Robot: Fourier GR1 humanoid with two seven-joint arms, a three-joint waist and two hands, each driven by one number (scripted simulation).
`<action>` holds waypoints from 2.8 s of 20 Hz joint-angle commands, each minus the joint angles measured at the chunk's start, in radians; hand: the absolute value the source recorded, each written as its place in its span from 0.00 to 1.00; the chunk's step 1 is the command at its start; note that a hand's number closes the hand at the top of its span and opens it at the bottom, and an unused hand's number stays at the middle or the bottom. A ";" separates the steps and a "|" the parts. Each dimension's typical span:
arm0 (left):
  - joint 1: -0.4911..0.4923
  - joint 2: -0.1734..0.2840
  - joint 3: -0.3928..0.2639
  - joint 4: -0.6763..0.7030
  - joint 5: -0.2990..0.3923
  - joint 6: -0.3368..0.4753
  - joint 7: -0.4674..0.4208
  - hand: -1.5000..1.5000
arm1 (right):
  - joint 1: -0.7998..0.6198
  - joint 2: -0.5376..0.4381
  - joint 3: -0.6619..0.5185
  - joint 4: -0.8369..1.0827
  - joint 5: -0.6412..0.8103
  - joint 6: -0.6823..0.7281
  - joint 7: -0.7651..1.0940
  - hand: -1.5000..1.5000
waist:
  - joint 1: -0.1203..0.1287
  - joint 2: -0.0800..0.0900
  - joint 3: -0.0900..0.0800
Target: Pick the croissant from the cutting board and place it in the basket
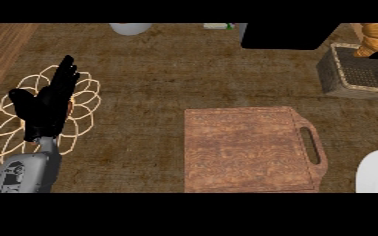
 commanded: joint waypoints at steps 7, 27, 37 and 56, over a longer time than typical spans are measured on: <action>-0.018 -0.030 -0.016 -0.032 -0.026 0.033 0.052 0.50 | -0.009 0.004 -0.003 0.090 0.067 0.002 -0.050 1.00 | -0.003 -0.001 0.000; 0.008 -0.015 0.007 -0.006 -0.007 -0.025 0.001 0.50 | -0.043 0.011 -0.050 0.208 0.091 0.072 0.080 0.00 | 0.014 0.005 0.001; -0.006 -0.009 0.018 0.003 0.000 -0.030 0.016 0.50 | -0.108 -0.012 -0.305 0.197 -0.173 0.199 0.061 0.00 | -0.001 0.000 0.000; 0.008 -0.036 0.009 -0.028 -0.027 0.007 0.017 0.50 | 0.120 -0.361 -0.552 0.261 -0.433 0.620 0.010 0.00 | 0.000 0.006 0.004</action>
